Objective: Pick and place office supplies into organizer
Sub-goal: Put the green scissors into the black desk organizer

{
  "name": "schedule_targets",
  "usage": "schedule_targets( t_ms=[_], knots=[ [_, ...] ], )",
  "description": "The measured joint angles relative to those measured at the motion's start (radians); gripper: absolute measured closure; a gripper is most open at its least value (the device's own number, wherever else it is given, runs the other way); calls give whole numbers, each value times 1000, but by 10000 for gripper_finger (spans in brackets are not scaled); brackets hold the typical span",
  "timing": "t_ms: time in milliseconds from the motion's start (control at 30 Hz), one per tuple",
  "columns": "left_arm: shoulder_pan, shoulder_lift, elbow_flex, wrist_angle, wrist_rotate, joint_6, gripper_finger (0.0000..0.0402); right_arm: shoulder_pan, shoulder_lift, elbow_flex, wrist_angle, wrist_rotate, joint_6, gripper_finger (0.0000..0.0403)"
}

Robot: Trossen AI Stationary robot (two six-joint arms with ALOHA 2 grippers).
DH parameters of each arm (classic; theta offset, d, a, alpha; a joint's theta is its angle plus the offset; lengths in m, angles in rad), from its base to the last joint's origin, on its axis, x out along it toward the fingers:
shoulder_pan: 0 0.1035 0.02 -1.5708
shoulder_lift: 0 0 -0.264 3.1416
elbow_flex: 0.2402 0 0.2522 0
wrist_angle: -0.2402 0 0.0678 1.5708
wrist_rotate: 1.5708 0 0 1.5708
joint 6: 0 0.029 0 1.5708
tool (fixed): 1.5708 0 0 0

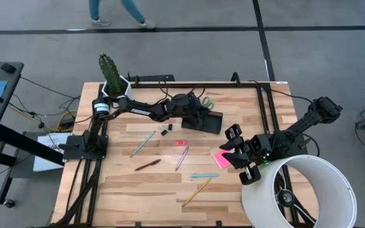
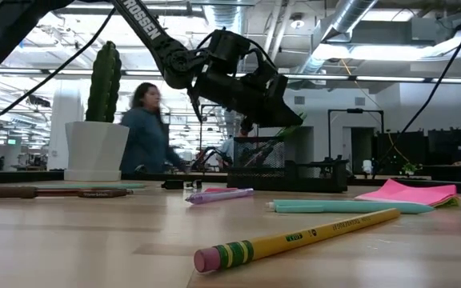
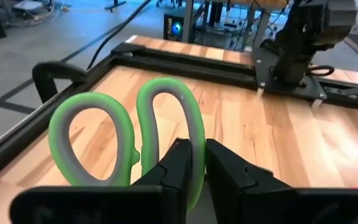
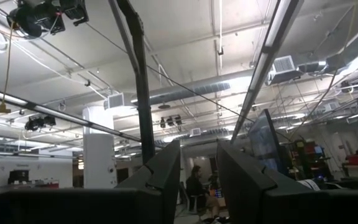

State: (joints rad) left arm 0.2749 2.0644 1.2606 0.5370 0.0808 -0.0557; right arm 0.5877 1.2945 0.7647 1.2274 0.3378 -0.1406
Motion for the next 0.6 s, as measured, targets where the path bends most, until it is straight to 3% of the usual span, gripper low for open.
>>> schedule_targets(
  t_ms=[367,600],
  knots=[
    [-2,-42,0,-11,16,-165,358,0,0,0,0,0,1,305],
    [1,-144,2,-132,1,-74,358,1,0,0,0,0,1,305]
  ],
)
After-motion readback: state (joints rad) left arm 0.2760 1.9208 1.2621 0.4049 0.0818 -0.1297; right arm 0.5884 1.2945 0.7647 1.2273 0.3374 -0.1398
